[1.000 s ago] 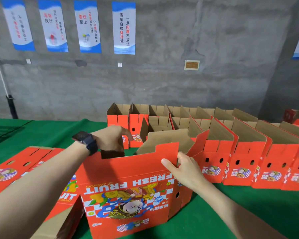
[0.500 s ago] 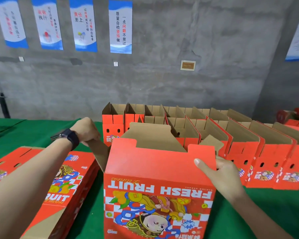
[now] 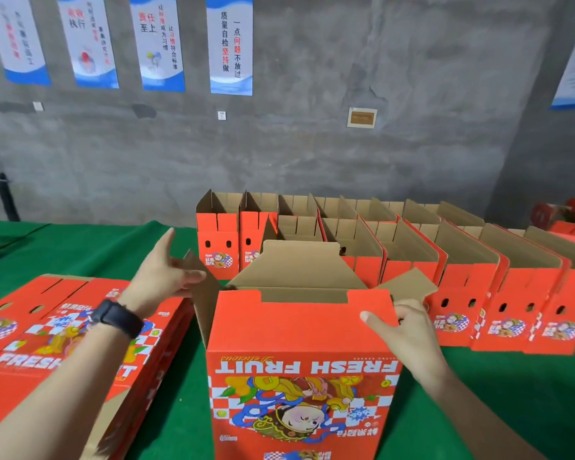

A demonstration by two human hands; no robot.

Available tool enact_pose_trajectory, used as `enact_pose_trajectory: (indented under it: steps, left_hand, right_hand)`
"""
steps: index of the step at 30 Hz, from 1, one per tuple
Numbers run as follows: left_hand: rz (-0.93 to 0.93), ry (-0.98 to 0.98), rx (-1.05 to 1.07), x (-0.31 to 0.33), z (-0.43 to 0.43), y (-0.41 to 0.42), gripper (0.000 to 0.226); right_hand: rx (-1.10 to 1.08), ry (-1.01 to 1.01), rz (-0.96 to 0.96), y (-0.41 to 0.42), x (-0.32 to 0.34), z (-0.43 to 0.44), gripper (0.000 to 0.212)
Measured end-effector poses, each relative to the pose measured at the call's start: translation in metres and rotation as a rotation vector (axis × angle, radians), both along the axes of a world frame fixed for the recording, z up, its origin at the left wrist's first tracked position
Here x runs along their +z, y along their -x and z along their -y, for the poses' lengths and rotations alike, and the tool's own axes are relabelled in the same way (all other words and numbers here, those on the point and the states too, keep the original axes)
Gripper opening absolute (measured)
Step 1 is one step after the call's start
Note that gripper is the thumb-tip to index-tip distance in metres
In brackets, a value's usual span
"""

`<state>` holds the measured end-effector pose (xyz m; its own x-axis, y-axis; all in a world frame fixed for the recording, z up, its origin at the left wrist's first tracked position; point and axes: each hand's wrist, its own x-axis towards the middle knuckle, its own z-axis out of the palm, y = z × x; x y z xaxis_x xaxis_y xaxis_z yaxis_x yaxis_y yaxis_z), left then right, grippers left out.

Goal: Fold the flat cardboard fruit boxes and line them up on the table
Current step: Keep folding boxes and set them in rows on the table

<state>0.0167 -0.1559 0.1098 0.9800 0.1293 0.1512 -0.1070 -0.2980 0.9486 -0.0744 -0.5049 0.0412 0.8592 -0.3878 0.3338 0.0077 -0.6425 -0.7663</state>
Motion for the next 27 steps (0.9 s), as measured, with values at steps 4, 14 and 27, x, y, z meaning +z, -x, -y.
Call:
enact_pose_trajectory:
  steps: [4,14,27]
  left_hand:
    - [0.137,-0.019,0.124,-0.052,0.032,0.03,0.086]
    - [0.058,-0.224,-0.178,-0.063,0.047,0.043,0.078]
    - [0.192,-0.641,-0.197,-0.059,0.041,0.041,0.053]
  right_hand:
    - [-0.014,0.026,-0.014,-0.004,0.003,-0.003,0.02]
    - [0.012,0.214,0.057,0.003,0.002,-0.011,0.053]
    - [0.178,0.22,0.2,0.006,-0.002,-0.029,0.06]
